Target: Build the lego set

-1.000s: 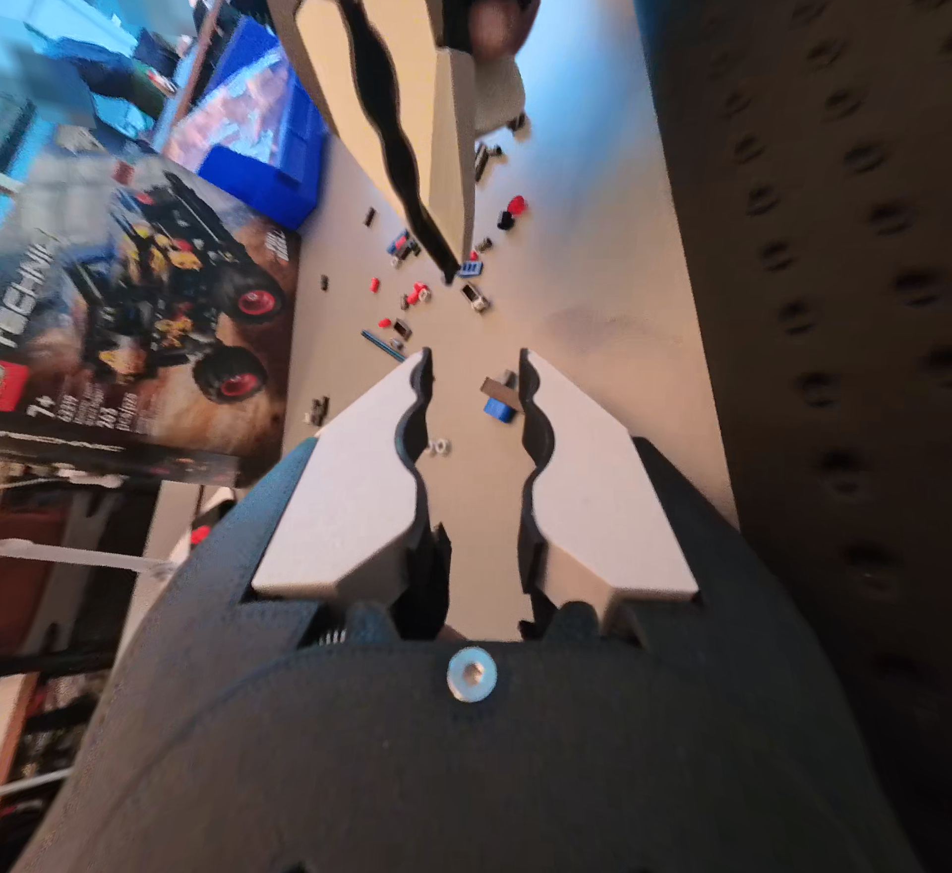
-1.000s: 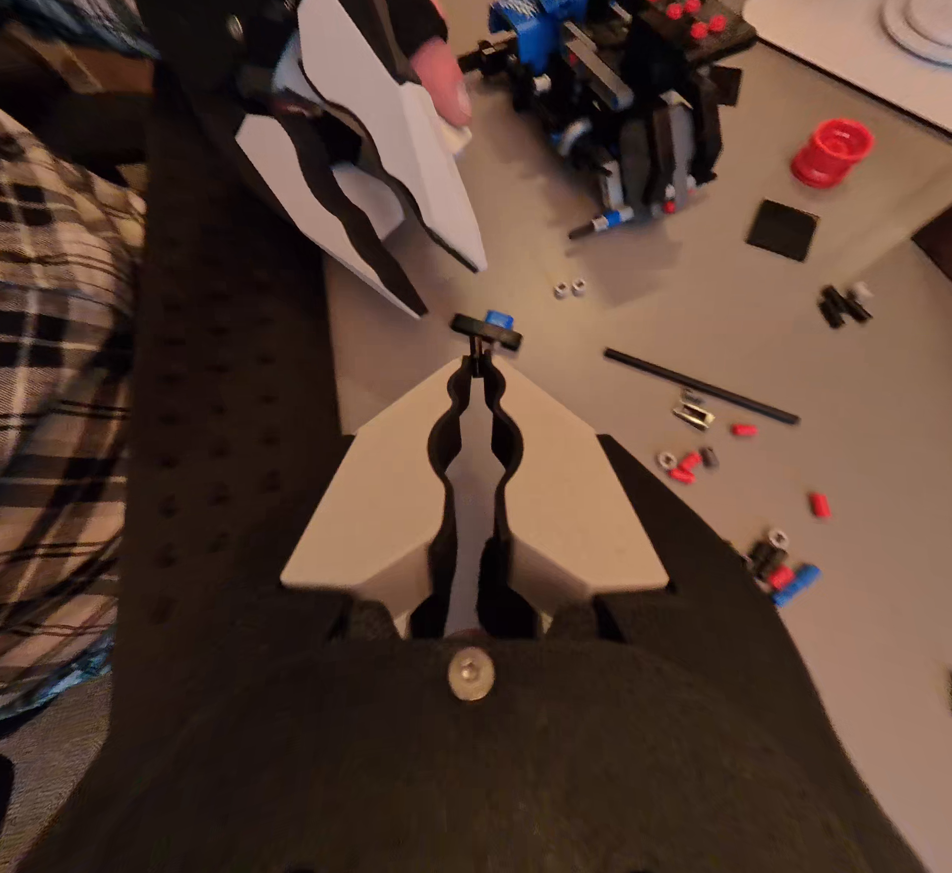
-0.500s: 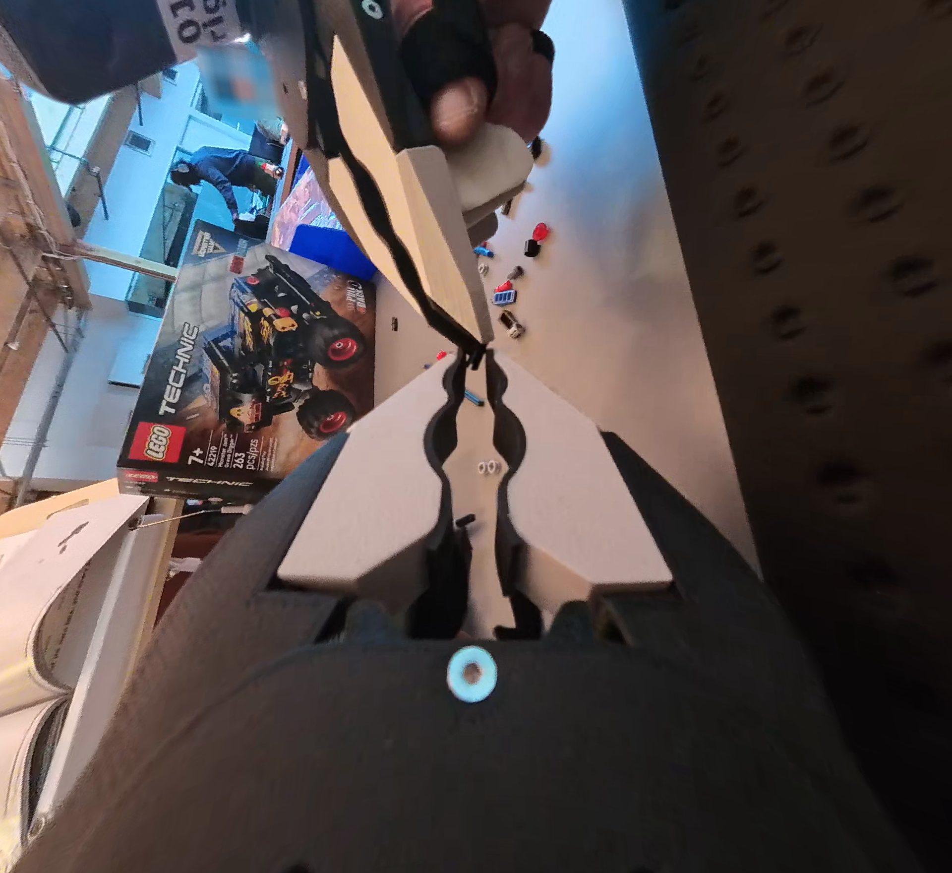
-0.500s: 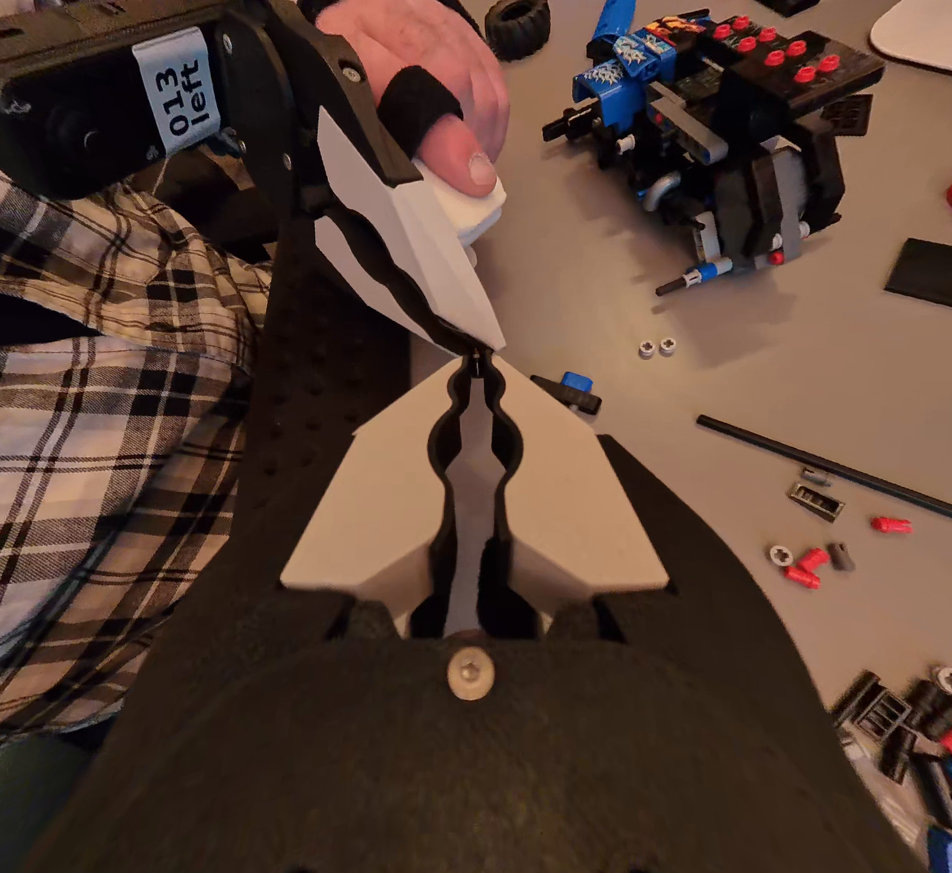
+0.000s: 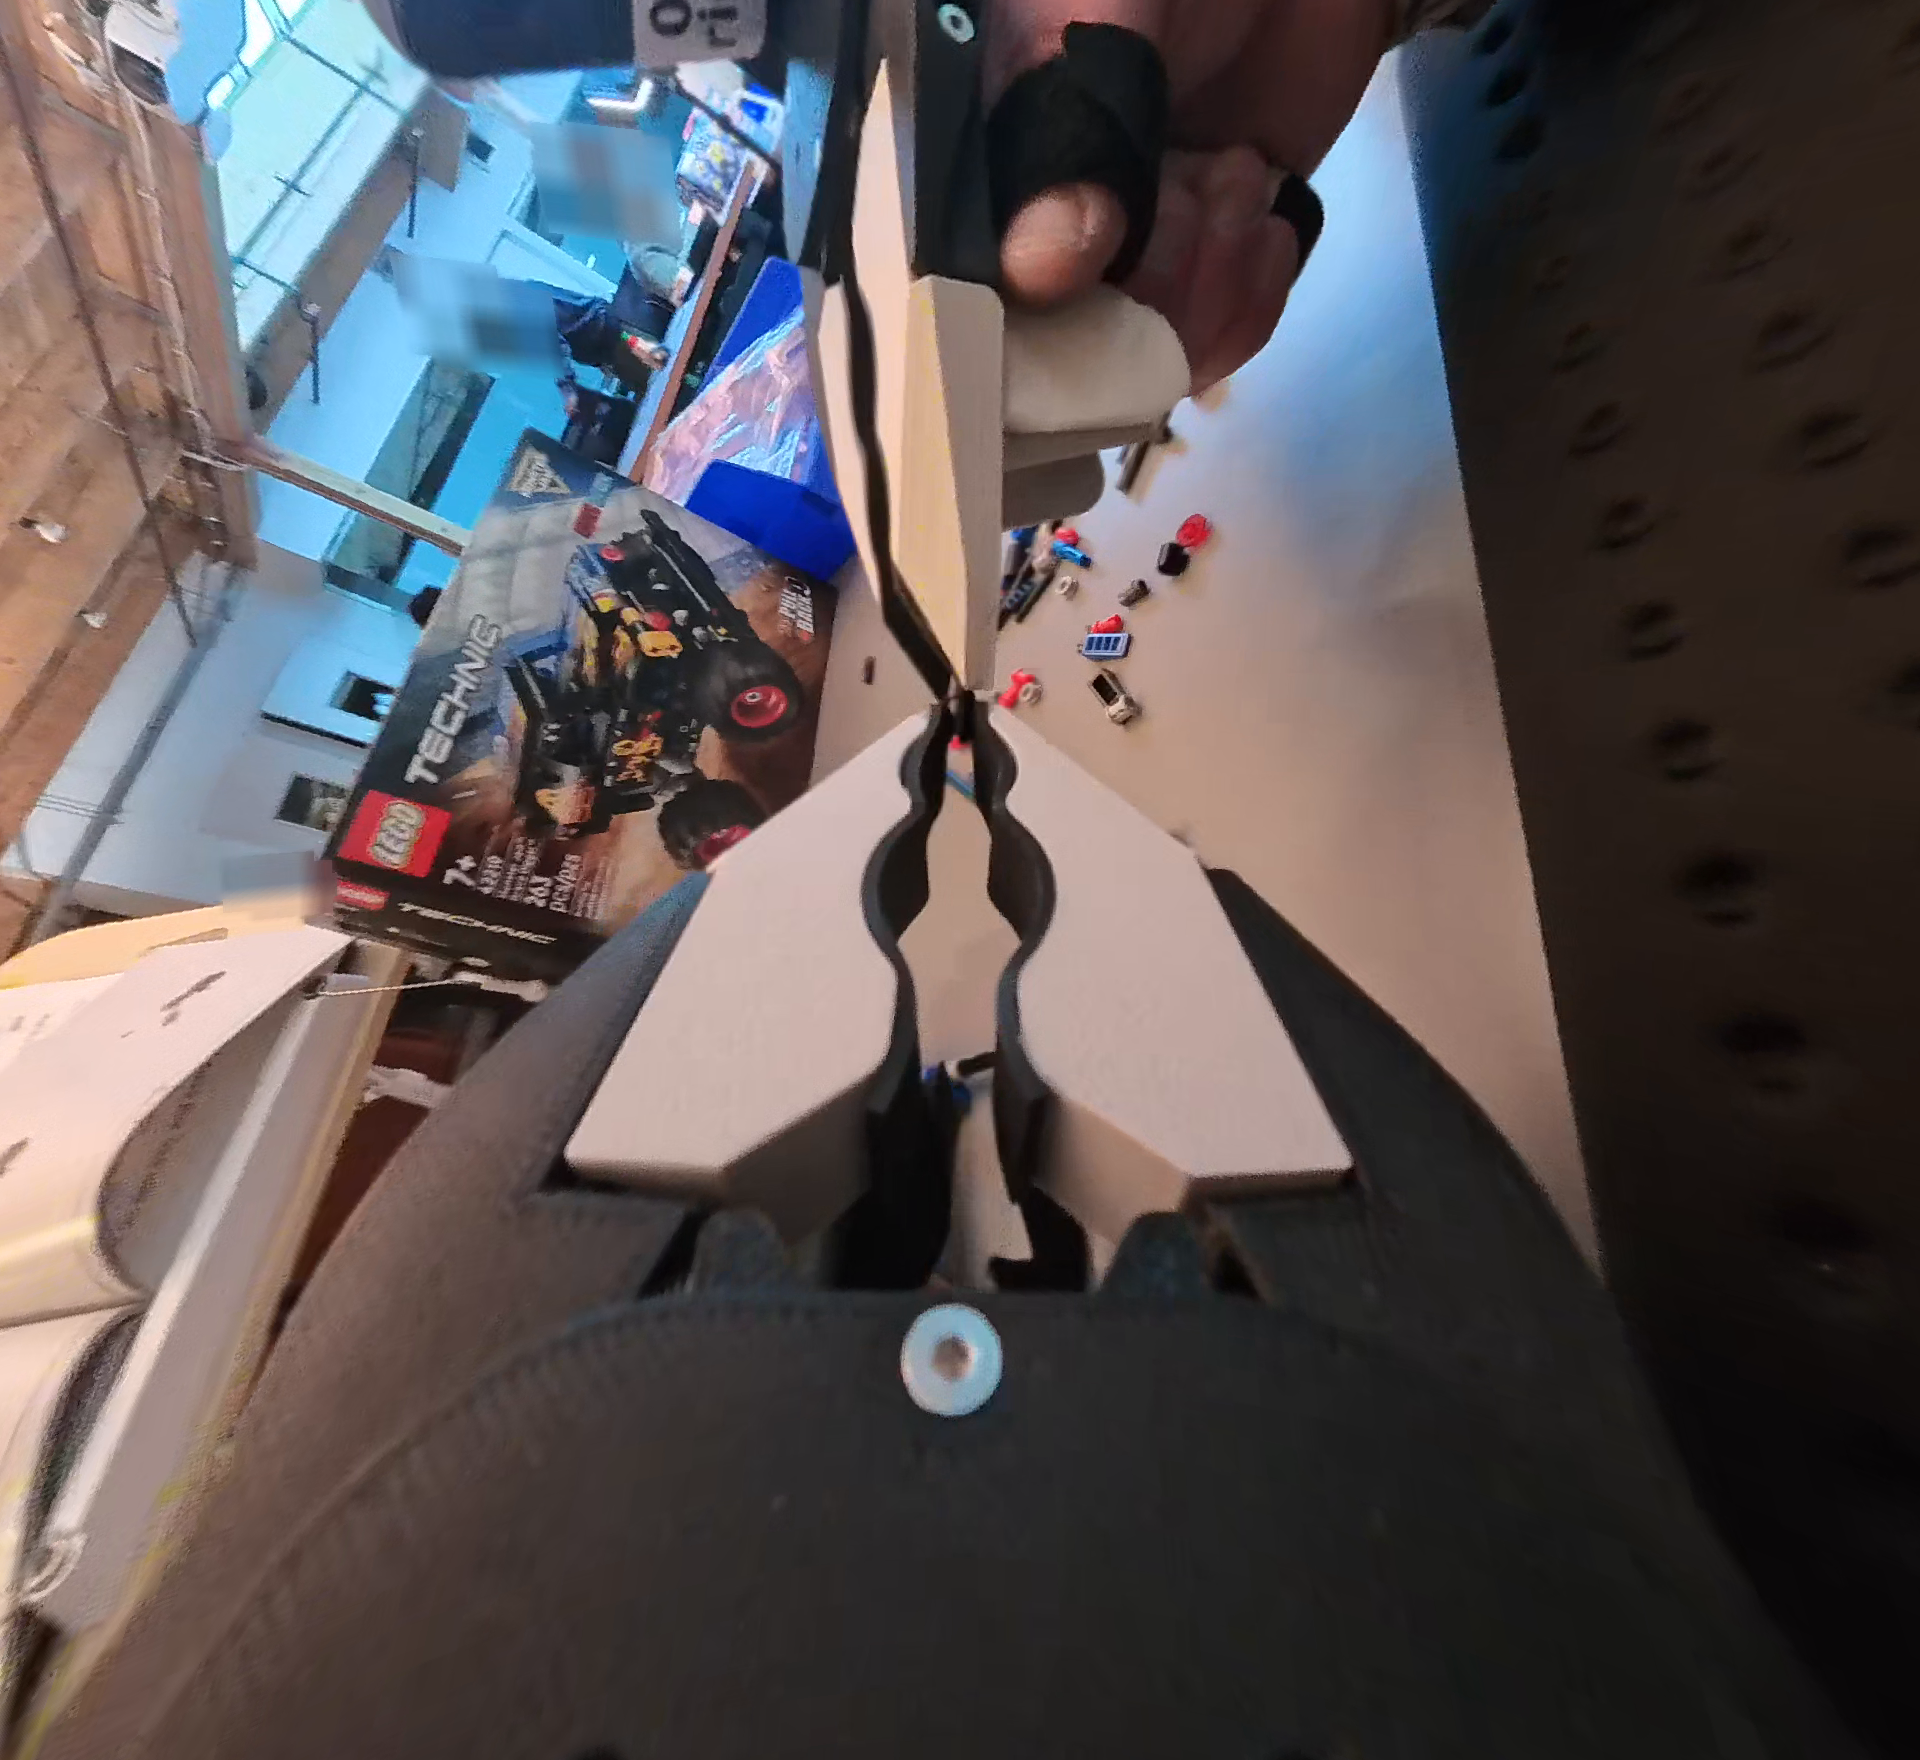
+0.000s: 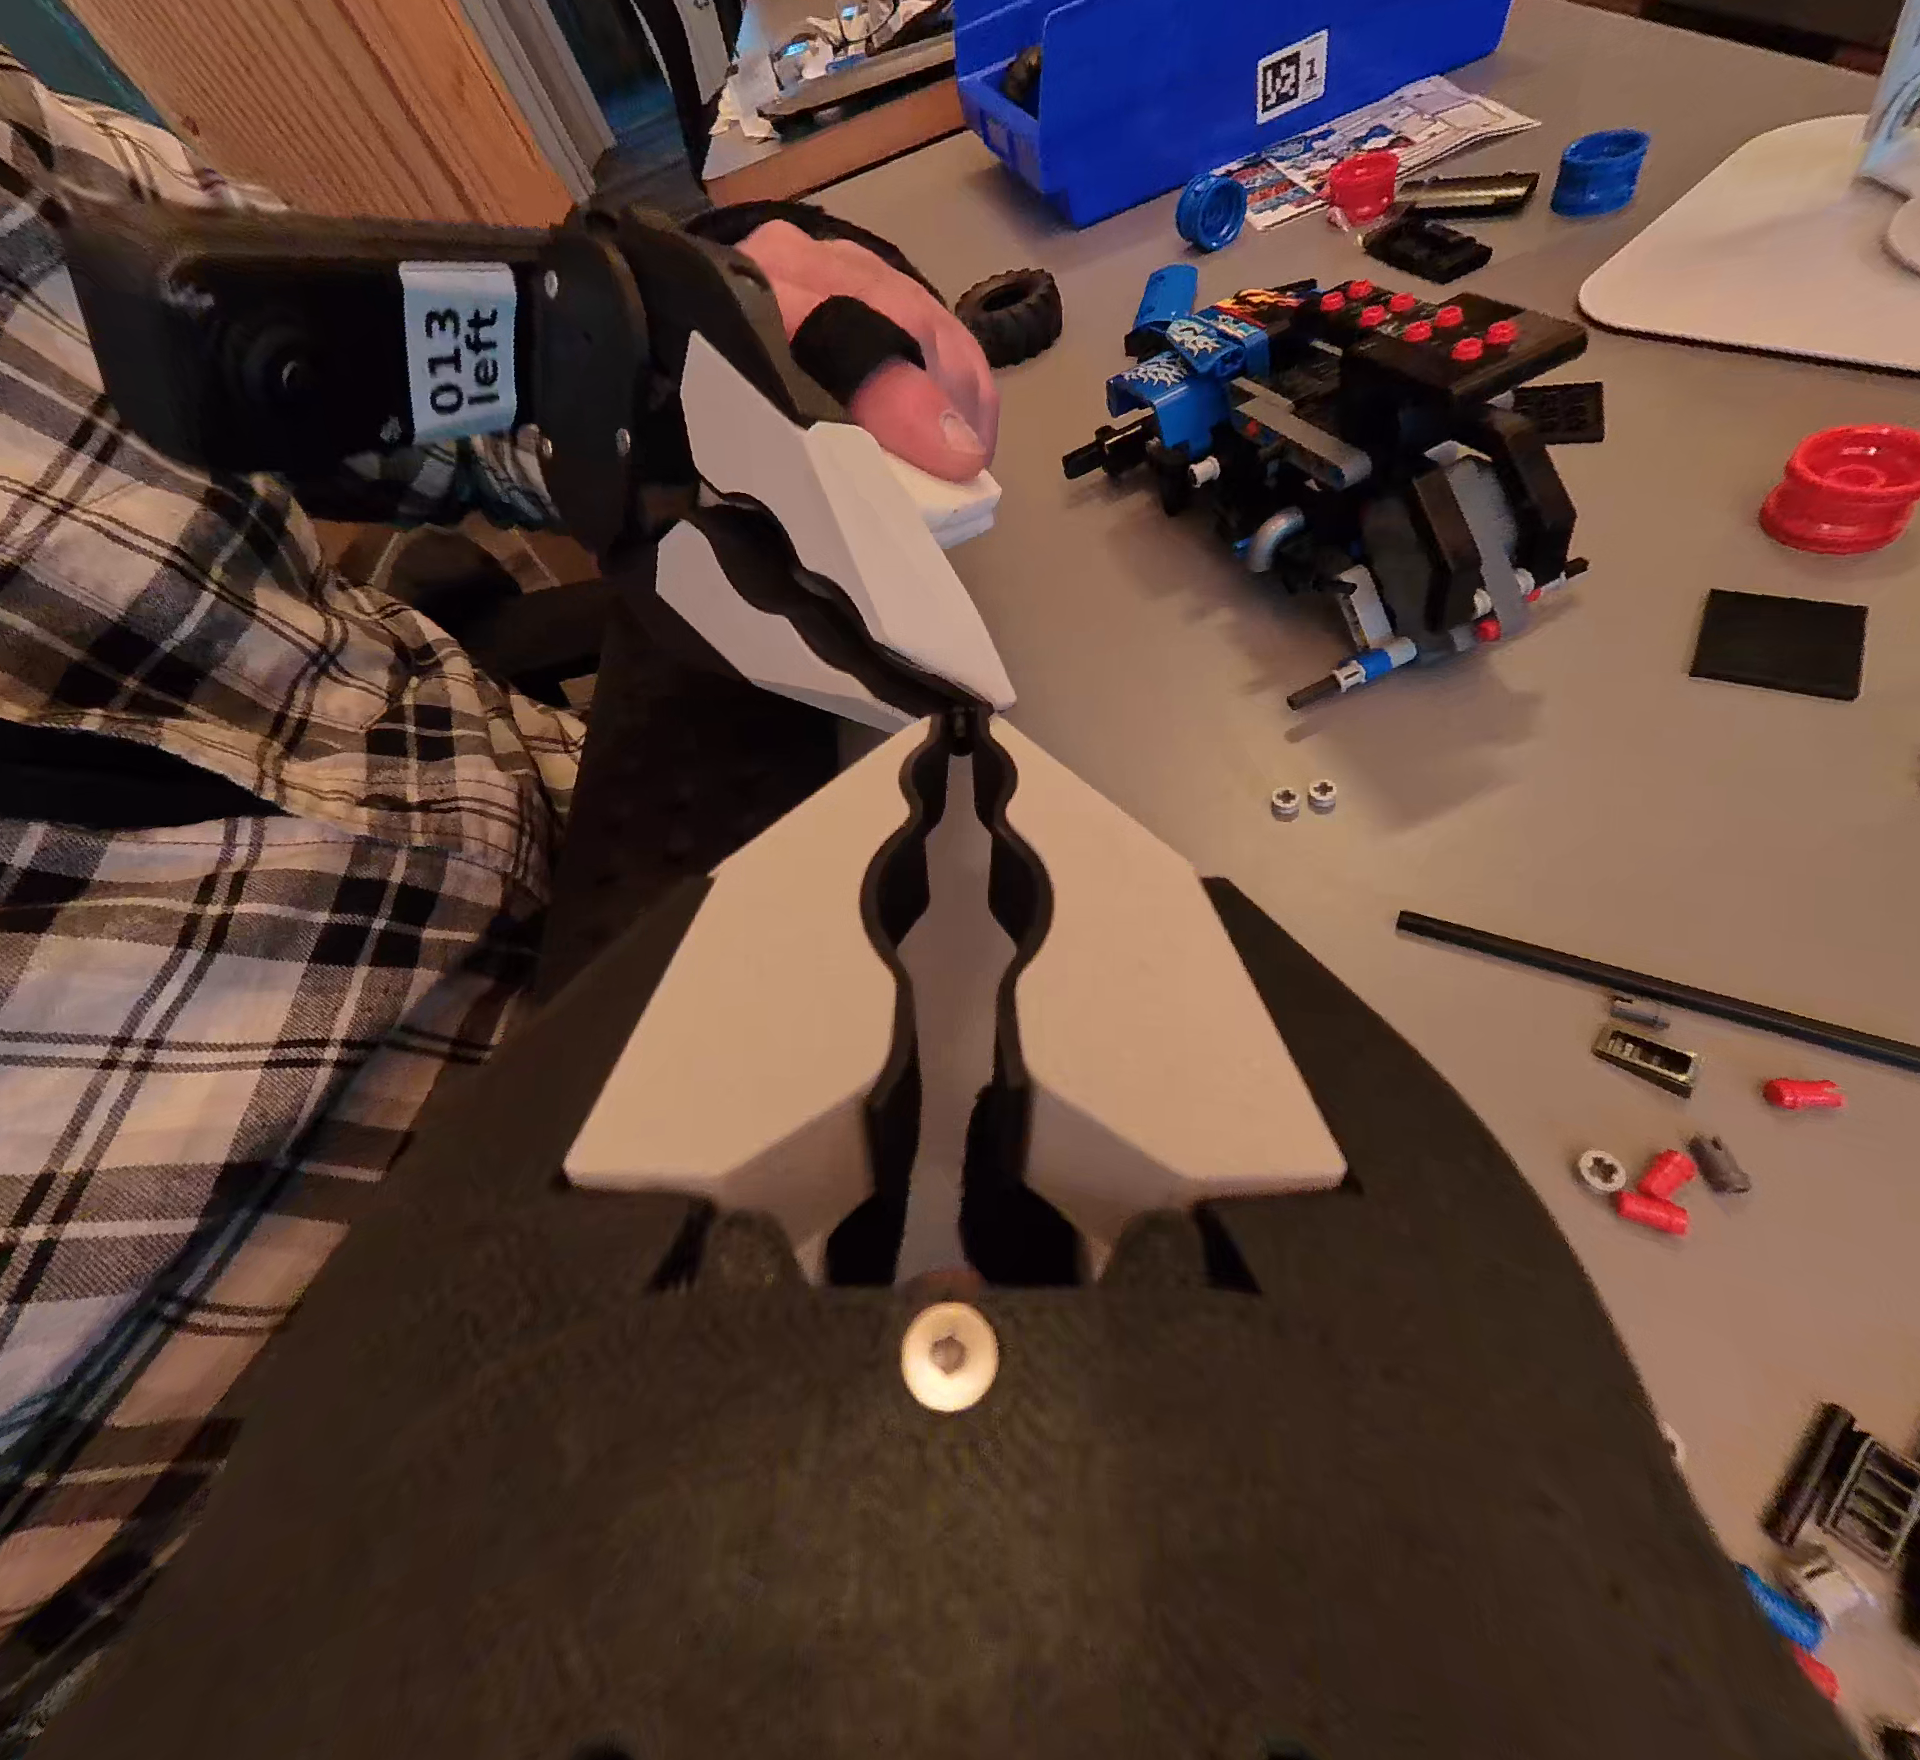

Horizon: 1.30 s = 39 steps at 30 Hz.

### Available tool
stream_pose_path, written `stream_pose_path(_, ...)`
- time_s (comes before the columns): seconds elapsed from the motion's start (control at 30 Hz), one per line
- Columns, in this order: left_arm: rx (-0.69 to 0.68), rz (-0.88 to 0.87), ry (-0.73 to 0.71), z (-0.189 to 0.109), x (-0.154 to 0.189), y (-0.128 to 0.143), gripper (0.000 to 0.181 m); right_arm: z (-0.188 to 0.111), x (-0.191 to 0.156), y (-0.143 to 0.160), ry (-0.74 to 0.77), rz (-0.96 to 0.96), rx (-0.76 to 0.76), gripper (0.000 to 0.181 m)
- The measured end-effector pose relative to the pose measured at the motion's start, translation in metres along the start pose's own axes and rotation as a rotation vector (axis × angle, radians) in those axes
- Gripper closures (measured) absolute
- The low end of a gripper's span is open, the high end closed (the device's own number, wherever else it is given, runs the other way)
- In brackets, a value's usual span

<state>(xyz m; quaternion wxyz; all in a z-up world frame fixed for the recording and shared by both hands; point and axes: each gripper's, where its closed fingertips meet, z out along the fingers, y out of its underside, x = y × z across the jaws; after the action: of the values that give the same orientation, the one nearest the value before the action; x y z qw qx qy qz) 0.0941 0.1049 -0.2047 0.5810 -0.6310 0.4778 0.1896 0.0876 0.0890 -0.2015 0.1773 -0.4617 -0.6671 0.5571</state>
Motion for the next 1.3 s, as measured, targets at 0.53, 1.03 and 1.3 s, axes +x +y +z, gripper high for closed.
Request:
stream_pose_path(0.53,-0.172,-0.272,0.451,0.009,0.053,0.062,0.14,0.002,0.032,0.051,0.208,-0.115,-0.237,0.179)
stream_pose_path(1.03,-0.178,-0.519,0.616,0.02,0.063,0.058,0.156,0.005,0.034,0.06,0.222,-0.136,-0.272,0.179)
stream_pose_path(1.3,-0.196,-0.517,0.591,0.018,0.062,0.06,0.156,0.002,0.035,0.059,0.227,-0.138,-0.256,0.179)
